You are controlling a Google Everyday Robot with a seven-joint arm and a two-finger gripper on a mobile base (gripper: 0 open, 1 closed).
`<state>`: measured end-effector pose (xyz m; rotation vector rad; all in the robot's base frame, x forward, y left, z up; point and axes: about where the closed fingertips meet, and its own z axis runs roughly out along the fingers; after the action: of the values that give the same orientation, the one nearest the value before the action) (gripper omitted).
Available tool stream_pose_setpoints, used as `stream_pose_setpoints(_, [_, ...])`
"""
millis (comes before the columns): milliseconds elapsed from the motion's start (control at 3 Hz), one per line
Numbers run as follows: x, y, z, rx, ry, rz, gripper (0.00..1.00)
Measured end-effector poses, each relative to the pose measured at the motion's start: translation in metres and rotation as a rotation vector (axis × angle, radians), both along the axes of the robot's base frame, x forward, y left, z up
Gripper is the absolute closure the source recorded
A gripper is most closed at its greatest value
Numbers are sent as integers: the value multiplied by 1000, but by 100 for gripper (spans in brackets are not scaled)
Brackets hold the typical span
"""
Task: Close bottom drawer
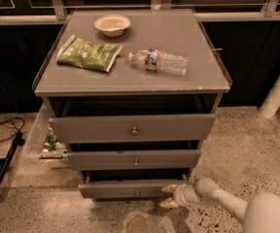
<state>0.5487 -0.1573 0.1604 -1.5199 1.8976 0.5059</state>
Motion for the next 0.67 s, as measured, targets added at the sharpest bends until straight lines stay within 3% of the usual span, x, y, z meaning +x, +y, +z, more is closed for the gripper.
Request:
stream_pose_setpoints(333, [37, -7, 6, -23, -19, -24, 66])
stream_pose_setpoints(667, [37, -7, 6, -23, -19, -24, 62])
